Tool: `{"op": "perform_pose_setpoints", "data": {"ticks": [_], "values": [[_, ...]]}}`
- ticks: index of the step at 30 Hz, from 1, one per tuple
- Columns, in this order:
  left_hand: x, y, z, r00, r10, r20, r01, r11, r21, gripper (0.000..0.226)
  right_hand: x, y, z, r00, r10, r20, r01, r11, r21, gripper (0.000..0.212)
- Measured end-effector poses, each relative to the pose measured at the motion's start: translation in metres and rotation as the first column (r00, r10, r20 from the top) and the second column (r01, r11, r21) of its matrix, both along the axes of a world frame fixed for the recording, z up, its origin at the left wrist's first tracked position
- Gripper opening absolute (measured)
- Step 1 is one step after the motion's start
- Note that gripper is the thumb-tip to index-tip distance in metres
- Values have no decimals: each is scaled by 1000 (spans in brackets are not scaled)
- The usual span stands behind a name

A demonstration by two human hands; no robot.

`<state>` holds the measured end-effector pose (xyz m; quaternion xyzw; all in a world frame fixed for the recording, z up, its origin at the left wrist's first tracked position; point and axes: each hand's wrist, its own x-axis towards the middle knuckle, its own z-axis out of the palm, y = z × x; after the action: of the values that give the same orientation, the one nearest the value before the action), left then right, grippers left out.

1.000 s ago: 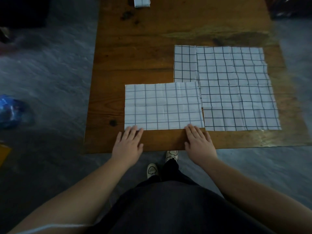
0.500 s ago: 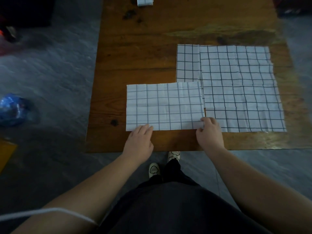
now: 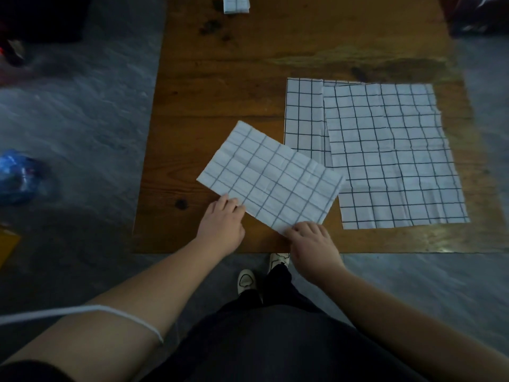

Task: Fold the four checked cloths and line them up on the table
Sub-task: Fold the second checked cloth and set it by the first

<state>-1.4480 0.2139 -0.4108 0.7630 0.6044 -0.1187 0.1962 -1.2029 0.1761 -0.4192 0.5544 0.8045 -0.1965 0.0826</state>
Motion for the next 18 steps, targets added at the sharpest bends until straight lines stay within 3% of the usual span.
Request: {"op": "perform_pose_setpoints", "data": {"ticks": [11,14,18], "values": [[-40,41,-2,991,89,-100,-100,989,-106,62,-70,-7,1,959,203,-199,-223,971,-88,54],[-40,38,-2,990,125,-57,-131,986,-101,67,-73,-7,1,956,185,-229,-215,970,-111,58],[-24,5,5,990,80,120,-80,997,-9,73,-48,-7,1,964,57,-261,-83,992,-90,58]]}}
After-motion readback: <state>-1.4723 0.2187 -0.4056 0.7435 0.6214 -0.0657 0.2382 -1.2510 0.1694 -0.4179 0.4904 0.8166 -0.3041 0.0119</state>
